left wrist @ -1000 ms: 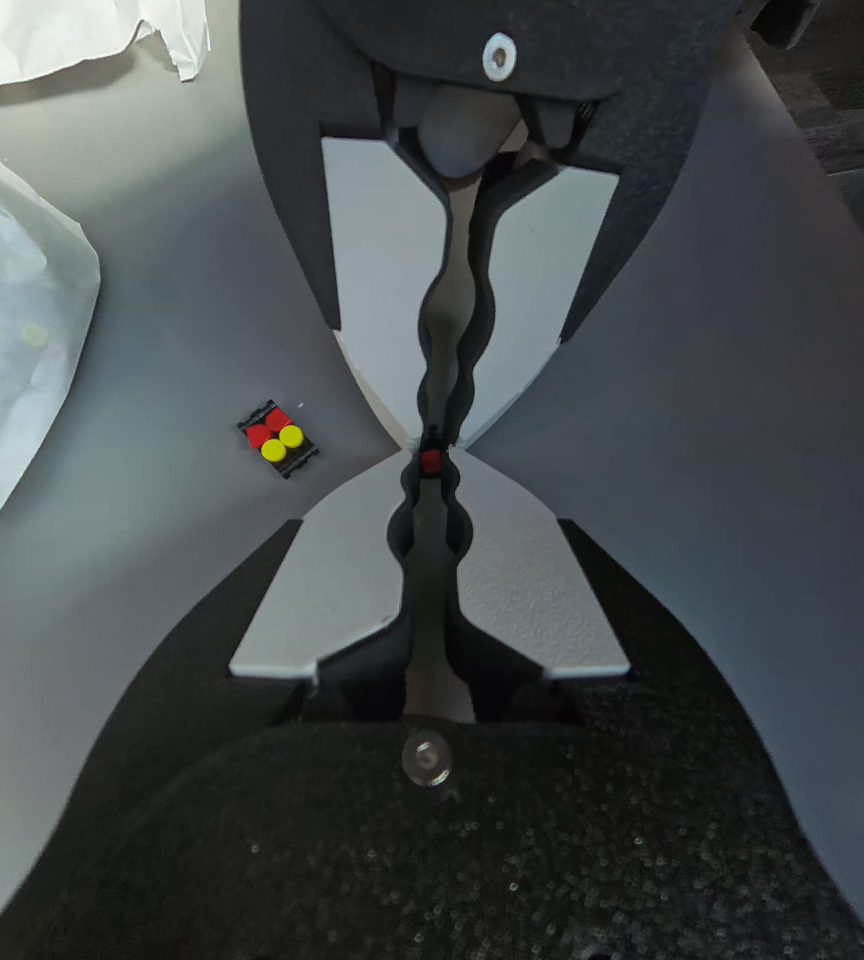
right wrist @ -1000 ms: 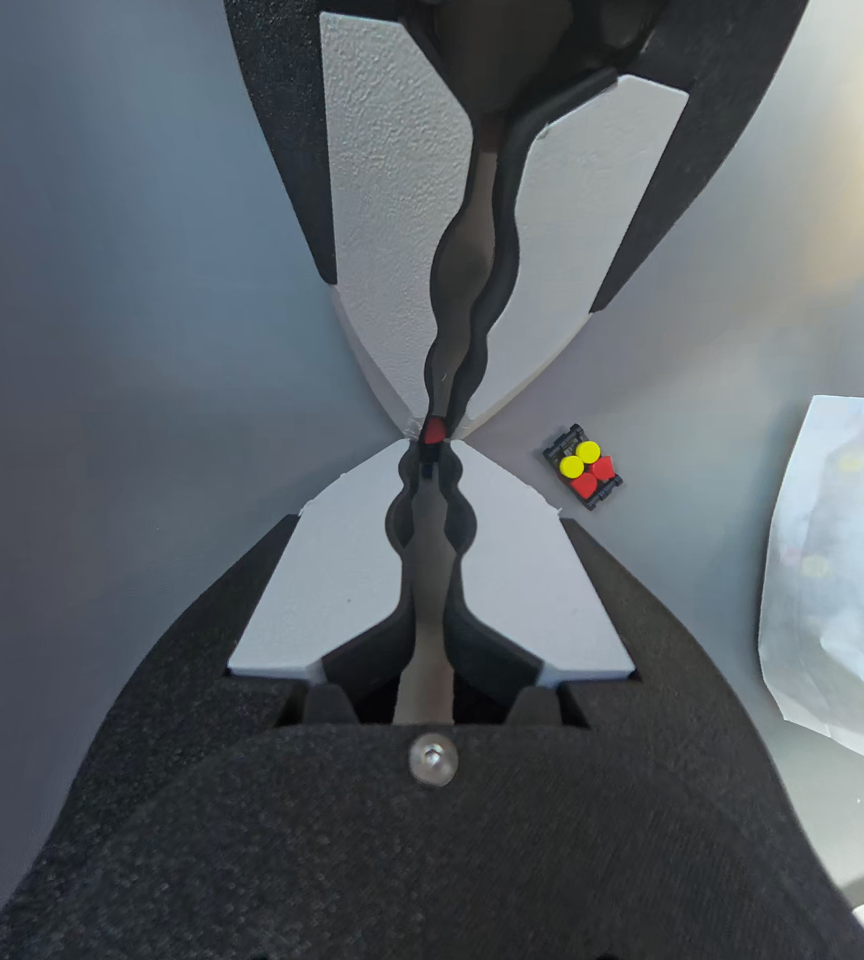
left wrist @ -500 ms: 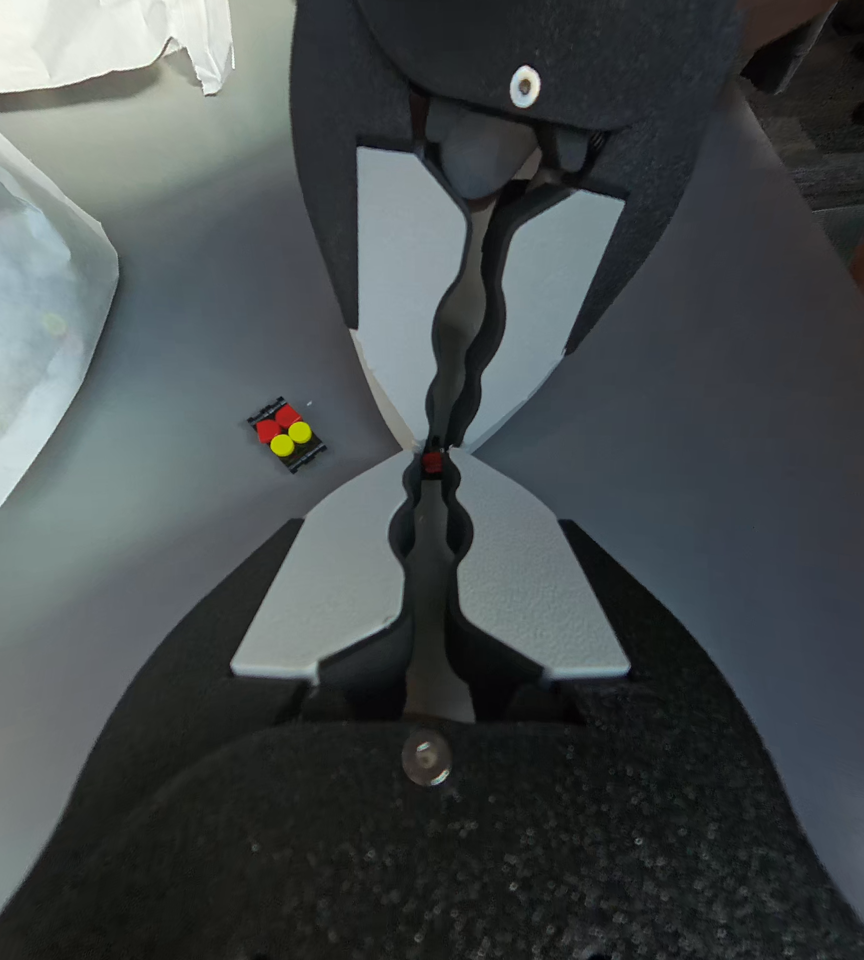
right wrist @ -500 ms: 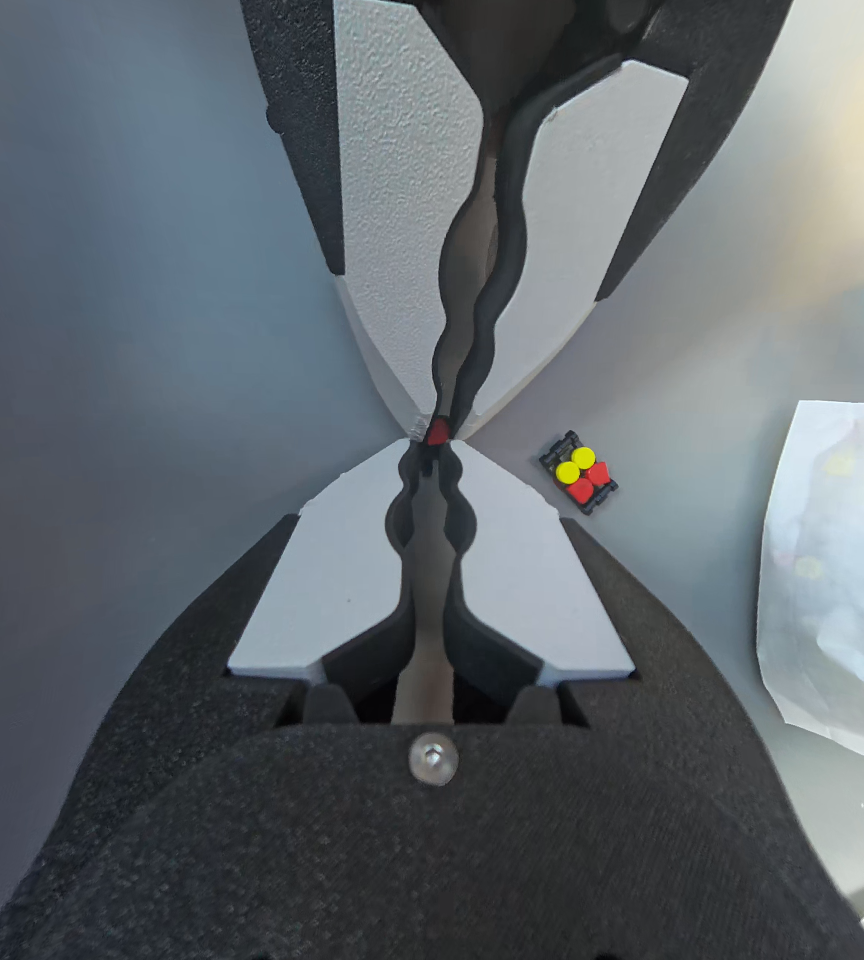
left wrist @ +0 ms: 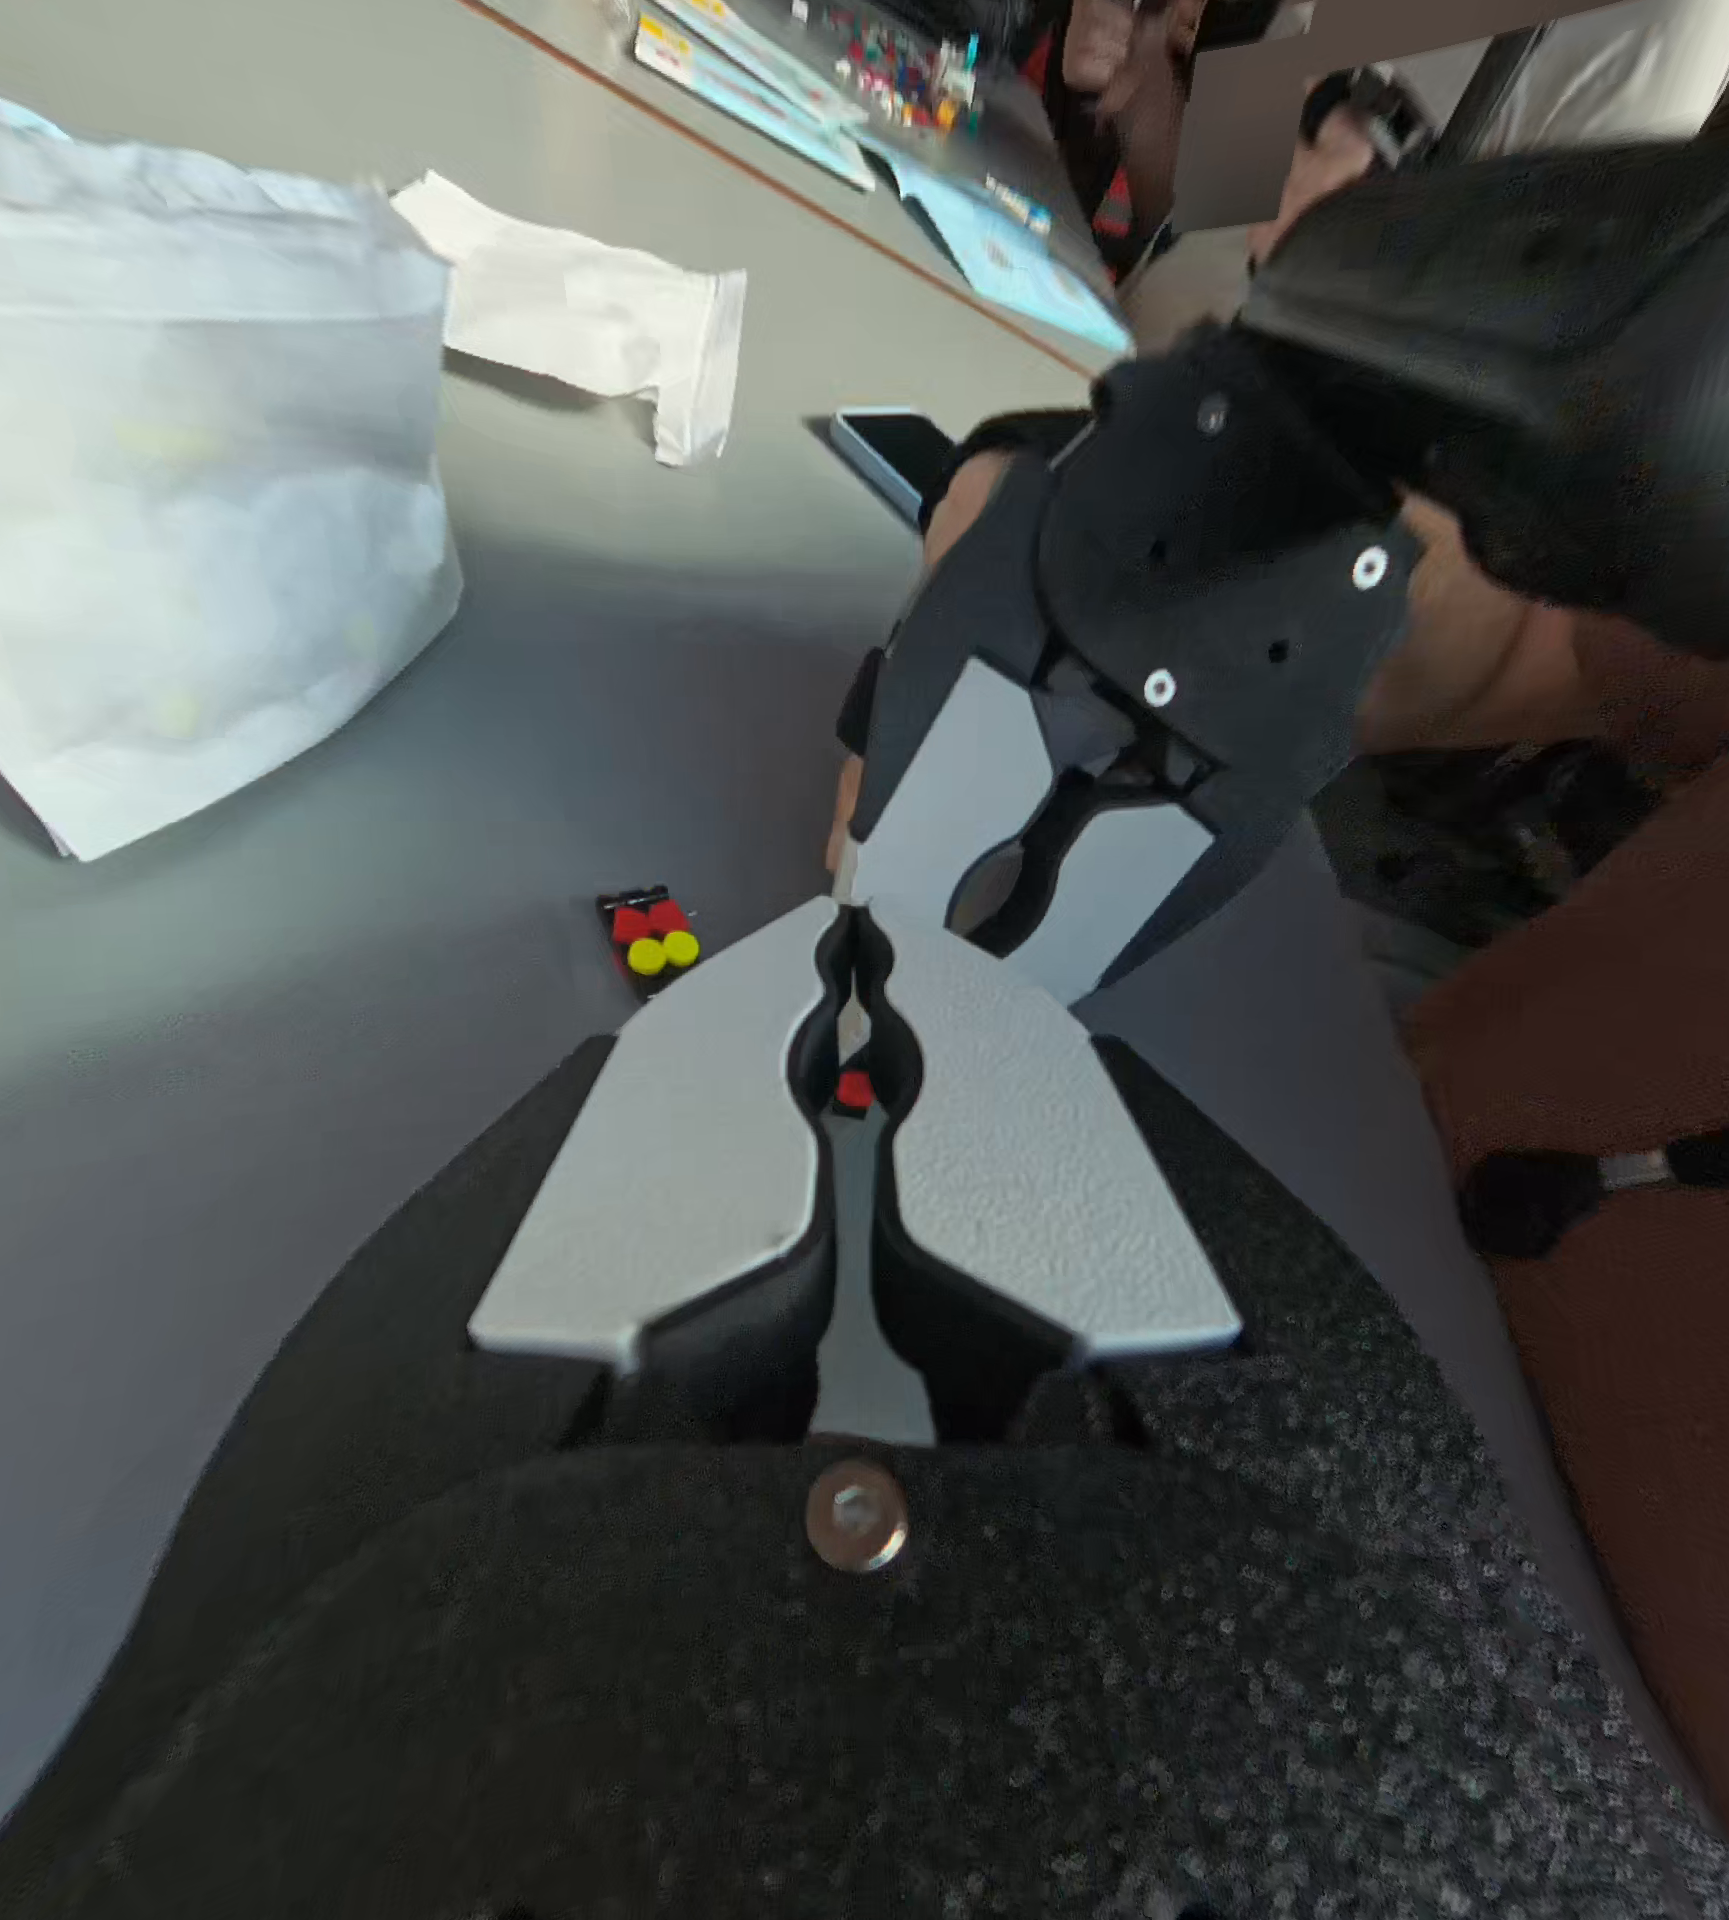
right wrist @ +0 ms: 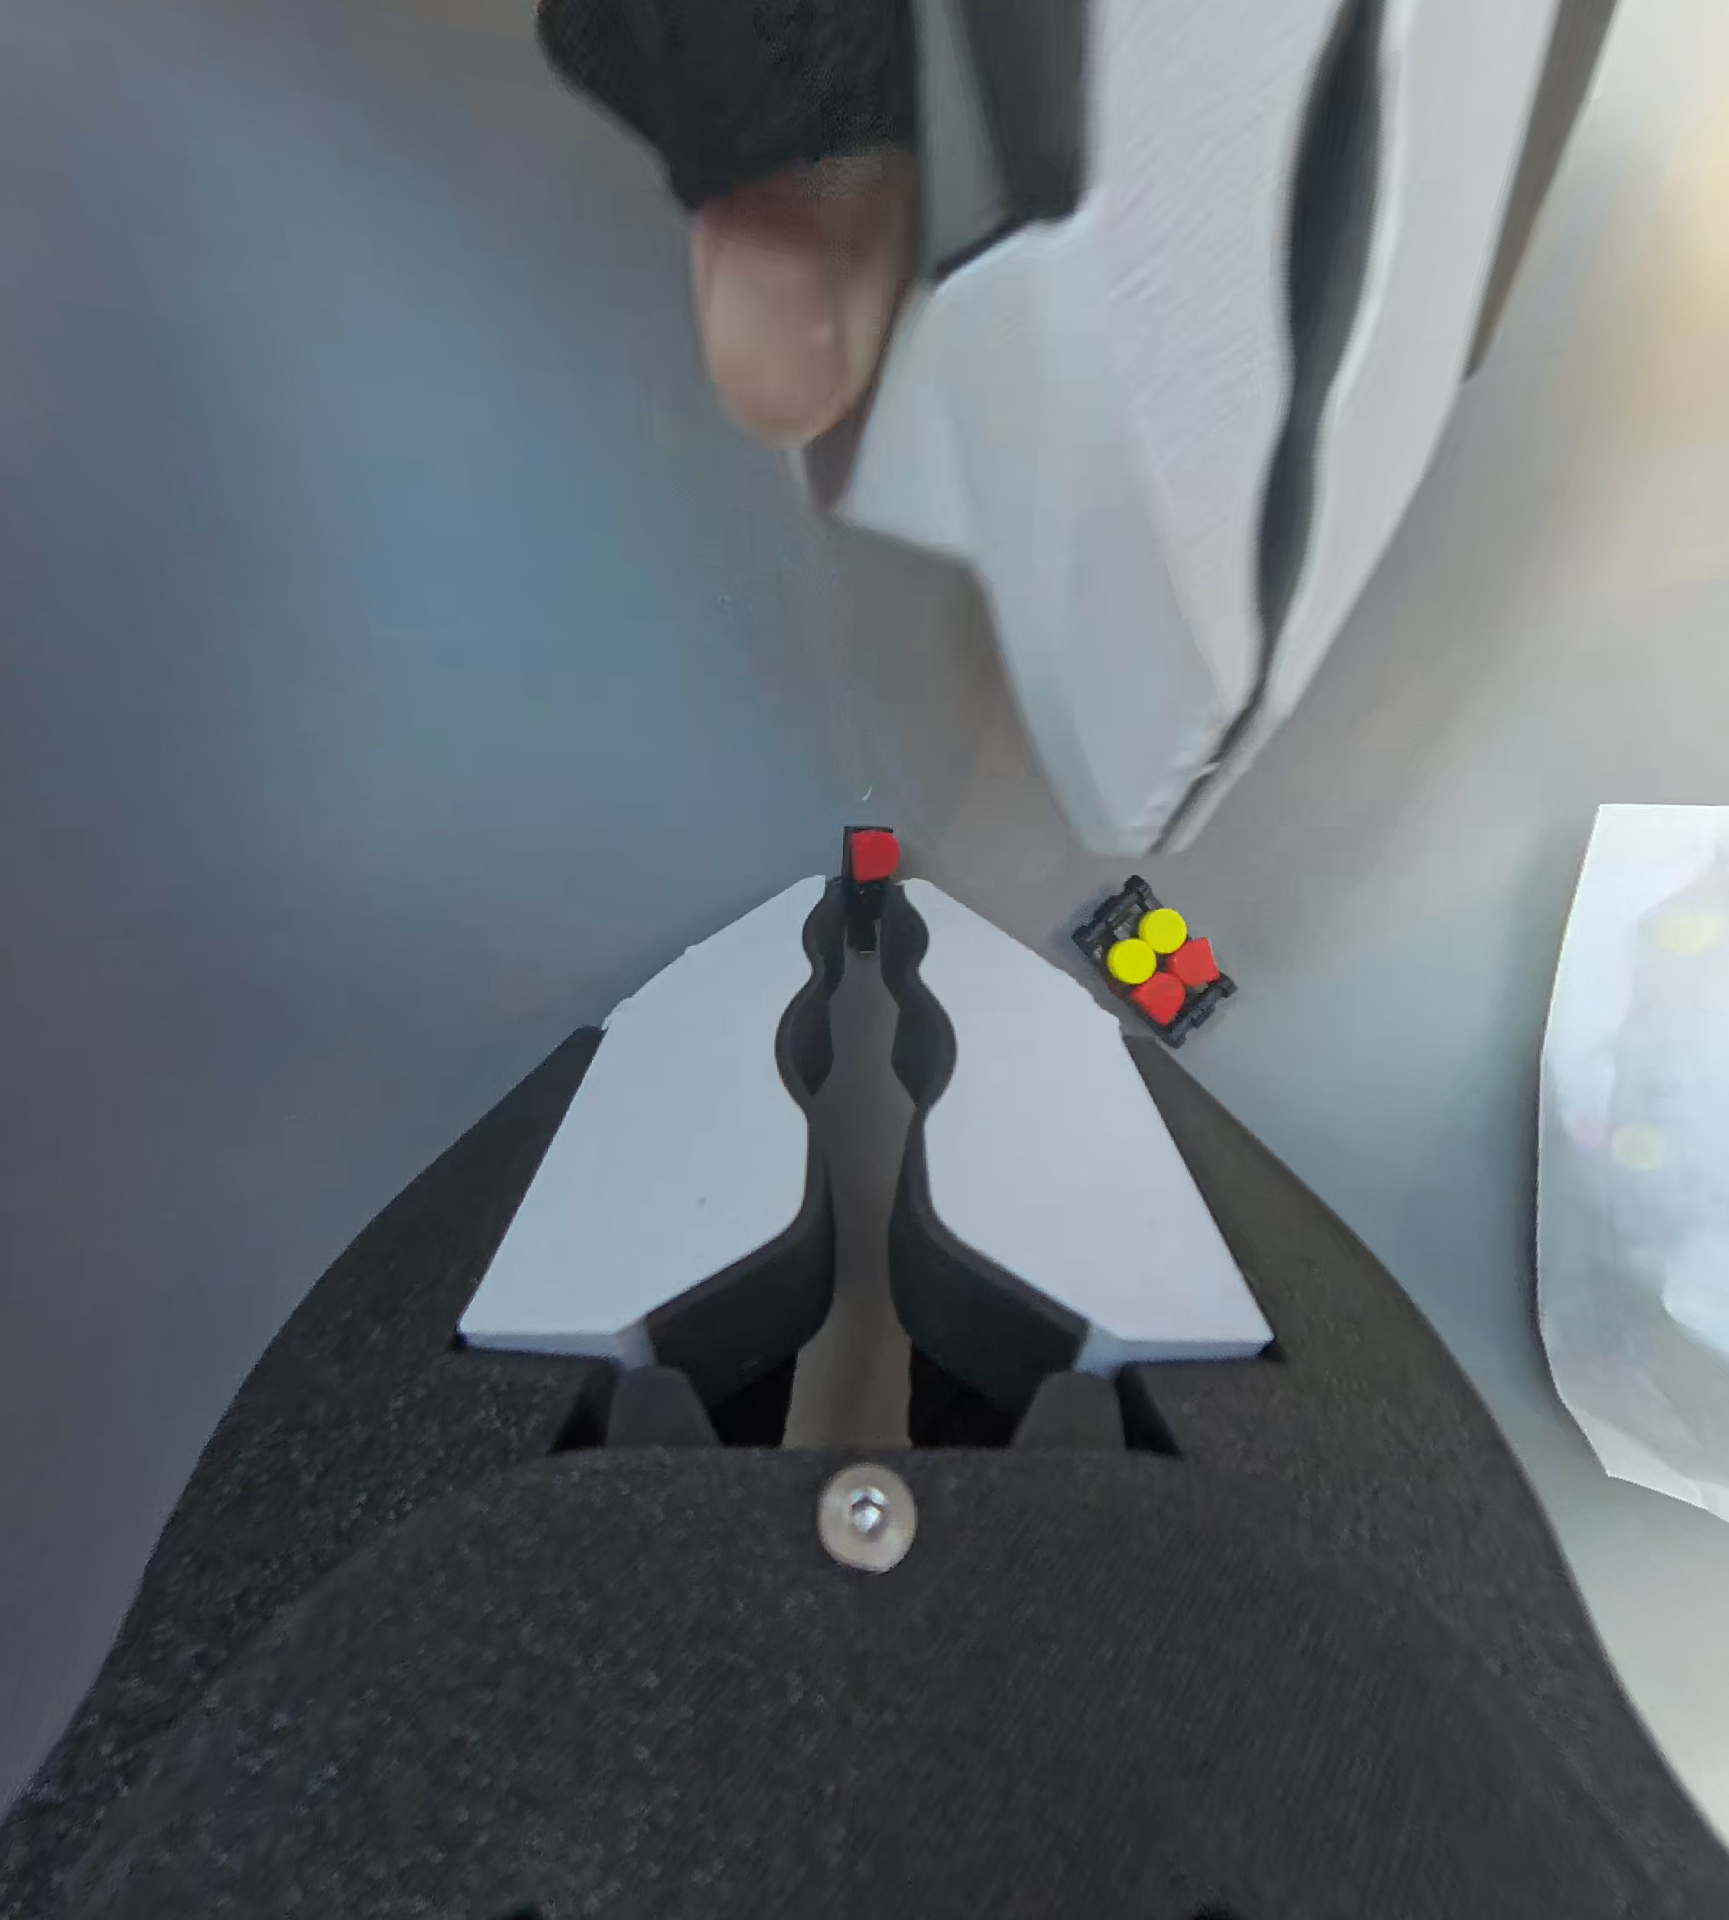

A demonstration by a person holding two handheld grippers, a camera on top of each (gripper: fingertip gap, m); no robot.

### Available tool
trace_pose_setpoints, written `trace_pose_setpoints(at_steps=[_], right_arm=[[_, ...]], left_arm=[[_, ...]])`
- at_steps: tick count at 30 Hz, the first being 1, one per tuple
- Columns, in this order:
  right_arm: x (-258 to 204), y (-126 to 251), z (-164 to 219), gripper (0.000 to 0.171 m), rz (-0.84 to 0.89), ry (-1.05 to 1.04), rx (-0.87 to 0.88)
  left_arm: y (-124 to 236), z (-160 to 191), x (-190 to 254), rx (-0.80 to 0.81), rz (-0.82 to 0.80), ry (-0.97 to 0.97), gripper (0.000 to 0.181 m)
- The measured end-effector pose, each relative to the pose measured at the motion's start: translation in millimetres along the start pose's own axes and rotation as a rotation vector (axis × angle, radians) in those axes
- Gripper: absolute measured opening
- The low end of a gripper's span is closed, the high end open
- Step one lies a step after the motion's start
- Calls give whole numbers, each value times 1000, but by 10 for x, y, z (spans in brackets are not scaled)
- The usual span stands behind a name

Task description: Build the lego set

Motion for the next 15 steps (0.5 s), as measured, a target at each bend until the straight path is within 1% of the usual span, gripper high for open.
trace_pose_setpoints(at_steps=[1, 2, 3, 4, 5, 6, 8, 10, 12, 15], right_arm=[[-3, 3, 0, 7, 12, -1, 4], [-8, 6, -2, 8, 14, -5, -2], [-4, 8, -1, 8, 4, -14, -5], [2, 7, 2, 8, -3, -26, 0], [5, 7, 6, 8, -8, -39, 6], [11, 5, 11, 8, -18, -53, 10], [19, 4, 13, 8, -26, -63, 11], [15, 5, 7, 8, -21, -57, 6], [10, 7, 7, 8, -18, -49, -1], [6, 11, 1, 8, -13, -36, -9]], left_arm=[[9, 34, -47, -58, -43, -28, 0], [-20, 124, -59, -170, -87, -82, 0], [-25, 139, -41, -182, -86, -90, 0], [4, 89, -25, -150, -93, -106, 0], [32, 57, -9, -160, -115, -155, 0], [22, 72, 27, -217, -115, -211, 0], [-58, 132, 103, -340, -102, -320, 9], [-117, 187, 118, -421, -124, -411, 10], [-166, 231, 122, -439, -98, -409, 6], [-170, 225, 100, -421, -80, -381, 4]])
Point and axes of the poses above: each gripper's, where its closed fingertips meet, y back along the fingers, z out of its underside, x = y × z across the jaws, the point moved 8 cm from there along y, back along the fingers, and after that the axes turned 6 degrees about z, right-handed, at the moved point
